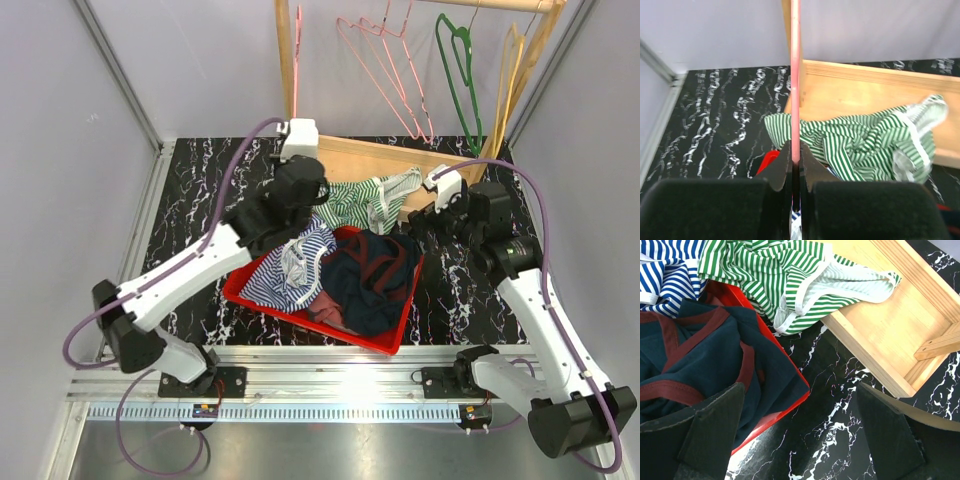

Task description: Remove the tank top from the hanger

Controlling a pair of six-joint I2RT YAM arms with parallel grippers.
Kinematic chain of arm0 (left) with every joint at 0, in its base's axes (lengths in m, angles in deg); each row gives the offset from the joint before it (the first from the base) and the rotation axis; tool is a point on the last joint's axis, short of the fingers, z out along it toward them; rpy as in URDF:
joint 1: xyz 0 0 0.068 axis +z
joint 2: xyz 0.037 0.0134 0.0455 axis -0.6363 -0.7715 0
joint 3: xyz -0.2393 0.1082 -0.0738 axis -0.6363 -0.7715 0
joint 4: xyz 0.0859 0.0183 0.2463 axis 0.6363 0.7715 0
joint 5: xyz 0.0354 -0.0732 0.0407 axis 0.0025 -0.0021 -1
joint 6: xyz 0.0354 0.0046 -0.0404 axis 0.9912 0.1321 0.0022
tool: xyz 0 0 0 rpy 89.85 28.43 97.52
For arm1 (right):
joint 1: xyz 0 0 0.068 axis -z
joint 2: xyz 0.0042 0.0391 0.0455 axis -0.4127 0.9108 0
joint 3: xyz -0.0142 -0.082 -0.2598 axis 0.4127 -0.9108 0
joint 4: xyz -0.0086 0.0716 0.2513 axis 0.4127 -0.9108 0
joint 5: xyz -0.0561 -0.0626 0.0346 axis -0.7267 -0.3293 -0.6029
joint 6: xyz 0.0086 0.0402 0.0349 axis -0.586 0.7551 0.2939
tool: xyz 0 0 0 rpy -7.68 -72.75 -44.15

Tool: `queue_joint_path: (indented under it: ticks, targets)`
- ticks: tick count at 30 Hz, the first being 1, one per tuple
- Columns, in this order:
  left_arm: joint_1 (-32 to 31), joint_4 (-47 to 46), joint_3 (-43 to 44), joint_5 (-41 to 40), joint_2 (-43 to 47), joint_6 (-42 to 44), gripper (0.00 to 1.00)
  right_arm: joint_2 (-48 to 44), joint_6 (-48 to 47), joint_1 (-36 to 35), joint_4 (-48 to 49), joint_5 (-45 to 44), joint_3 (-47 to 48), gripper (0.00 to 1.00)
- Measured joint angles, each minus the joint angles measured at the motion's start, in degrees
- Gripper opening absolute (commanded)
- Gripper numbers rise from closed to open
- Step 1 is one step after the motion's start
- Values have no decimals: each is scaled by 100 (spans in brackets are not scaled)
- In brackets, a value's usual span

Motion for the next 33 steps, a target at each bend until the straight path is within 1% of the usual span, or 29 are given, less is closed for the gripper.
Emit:
queue_joint_path:
  ticks: [5,10,13,21,26,30,33]
  targets:
    - [-256,-35,573,-894,-809,9,0,-39,26,20,76,4,-83,100]
    - [-444,-103,1596,-1657,-1805,13,0,-85,42,24,116,26,-149,100]
    - [-522,-188,2214,-1971,-2319,68,0,-107,39,31,114,48,-188,100]
    - [-560,-595,3805,-2376,-3407,621,0,-164,39,42,114,101,-225,100]
    - [-525,-1224,4457,-2544,-3989,1440,0,-188,39,55,114,105,-227,100]
    - [-457,-1788,4688,-2651,-4352,2111,0,-219,39,57,114,105,-227,100]
    - [-343,-1908,4690,-2645,-4459,2356,0,-236,39,57,114,105,-227,100]
